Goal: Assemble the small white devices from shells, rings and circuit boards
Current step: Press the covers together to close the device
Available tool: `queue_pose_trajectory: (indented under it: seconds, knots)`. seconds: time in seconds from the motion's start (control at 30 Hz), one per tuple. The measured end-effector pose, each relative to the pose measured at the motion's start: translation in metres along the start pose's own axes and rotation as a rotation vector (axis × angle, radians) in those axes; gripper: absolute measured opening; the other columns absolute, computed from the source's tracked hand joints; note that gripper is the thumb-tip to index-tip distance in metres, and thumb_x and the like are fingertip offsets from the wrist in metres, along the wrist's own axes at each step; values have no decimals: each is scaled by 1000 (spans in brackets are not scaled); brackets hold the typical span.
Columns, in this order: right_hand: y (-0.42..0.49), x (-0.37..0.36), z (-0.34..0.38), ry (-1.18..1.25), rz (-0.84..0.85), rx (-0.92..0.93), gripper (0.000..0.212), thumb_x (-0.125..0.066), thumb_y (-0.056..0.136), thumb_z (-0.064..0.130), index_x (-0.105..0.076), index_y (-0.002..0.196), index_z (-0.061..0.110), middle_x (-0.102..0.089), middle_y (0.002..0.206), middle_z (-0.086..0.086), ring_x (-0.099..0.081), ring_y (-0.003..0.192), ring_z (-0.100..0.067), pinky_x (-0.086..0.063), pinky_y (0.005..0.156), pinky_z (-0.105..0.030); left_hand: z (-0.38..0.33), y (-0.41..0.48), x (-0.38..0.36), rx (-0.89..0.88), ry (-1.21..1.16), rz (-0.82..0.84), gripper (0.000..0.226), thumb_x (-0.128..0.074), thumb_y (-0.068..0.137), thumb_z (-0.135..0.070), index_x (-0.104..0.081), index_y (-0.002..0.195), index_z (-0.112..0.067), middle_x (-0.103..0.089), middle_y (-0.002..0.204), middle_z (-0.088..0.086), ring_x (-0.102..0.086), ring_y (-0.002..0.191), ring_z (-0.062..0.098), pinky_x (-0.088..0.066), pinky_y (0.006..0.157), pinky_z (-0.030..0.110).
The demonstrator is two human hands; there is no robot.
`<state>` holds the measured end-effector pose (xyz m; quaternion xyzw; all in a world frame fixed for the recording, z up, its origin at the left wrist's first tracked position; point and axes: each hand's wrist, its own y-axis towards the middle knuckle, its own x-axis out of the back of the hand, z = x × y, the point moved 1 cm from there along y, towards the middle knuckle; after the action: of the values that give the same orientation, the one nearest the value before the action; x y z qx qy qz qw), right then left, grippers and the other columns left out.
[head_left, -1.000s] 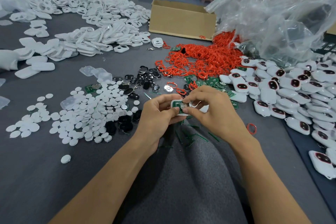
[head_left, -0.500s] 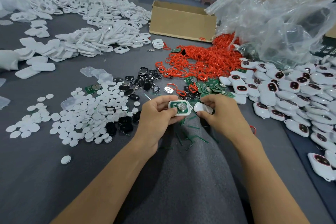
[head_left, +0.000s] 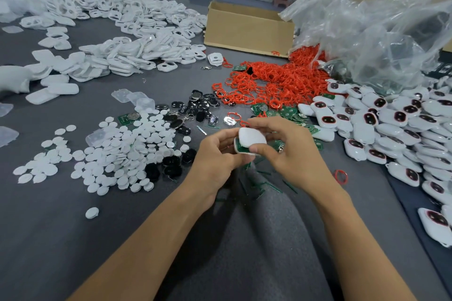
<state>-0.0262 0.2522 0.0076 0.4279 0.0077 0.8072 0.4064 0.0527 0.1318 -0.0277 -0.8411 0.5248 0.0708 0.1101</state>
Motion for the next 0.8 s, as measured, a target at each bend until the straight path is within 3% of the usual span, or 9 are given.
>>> queue_pose_trajectory:
  seconds: [0.1, 0.2, 0.33, 0.5, 0.63, 0.8]
  knots:
    - [0, -2, 0, -11, 23, -13, 44, -77, 75, 4, -66, 117, 13, -68, 112, 1, -62, 99, -12, -49, 89, -24, 0, 0, -1, -20, -3, -2, 48, -72, 72, 16, -66, 112, -10, -72, 107, 10, -66, 99, 17, -53, 95, 31]
    - [0, -3, -1, -1, 40, -36, 46, -78, 74, 4, -66, 118, 14, -69, 112, 3, -63, 99, -7, -48, 89, -20, 0, -1, -1, -31, 2, 4, 47, -73, 72, 16, -67, 111, -9, -72, 106, 10, -66, 96, 15, -53, 93, 31]
    - [-1, -3, -1, 52, 59, -80, 45, -79, 72, 2, -67, 113, 15, -71, 104, 5, -66, 94, -4, -52, 87, -22, -2, -1, -1, 23, -93, 5, 43, -60, 79, 21, -65, 113, -4, -72, 108, 15, -69, 91, 18, -58, 86, 34]
    - [-1, -3, 0, 93, 49, -77, 43, -78, 71, -1, -68, 110, 16, -72, 101, 5, -67, 93, -5, -53, 86, -27, -4, 0, -1, 87, -196, -12, 16, -55, 94, 3, -68, 97, -5, -74, 95, 13, -71, 76, 14, -60, 73, 26]
    - [-2, -4, 4, 100, 34, -75, 52, -81, 69, 1, -65, 114, 21, -72, 101, 4, -64, 98, -2, -51, 90, -22, -3, 1, 1, 110, -234, -23, 22, -53, 98, -10, -70, 88, 0, -75, 86, 13, -71, 73, 13, -60, 70, 26]
    - [-3, -6, 6, 118, 25, -89, 59, -83, 64, 1, -61, 114, 24, -74, 97, 5, -66, 93, 2, -50, 90, -18, -4, -1, 2, 96, -225, -79, 23, -57, 96, -9, -72, 80, -3, -74, 79, 11, -71, 70, 16, -61, 65, 27]
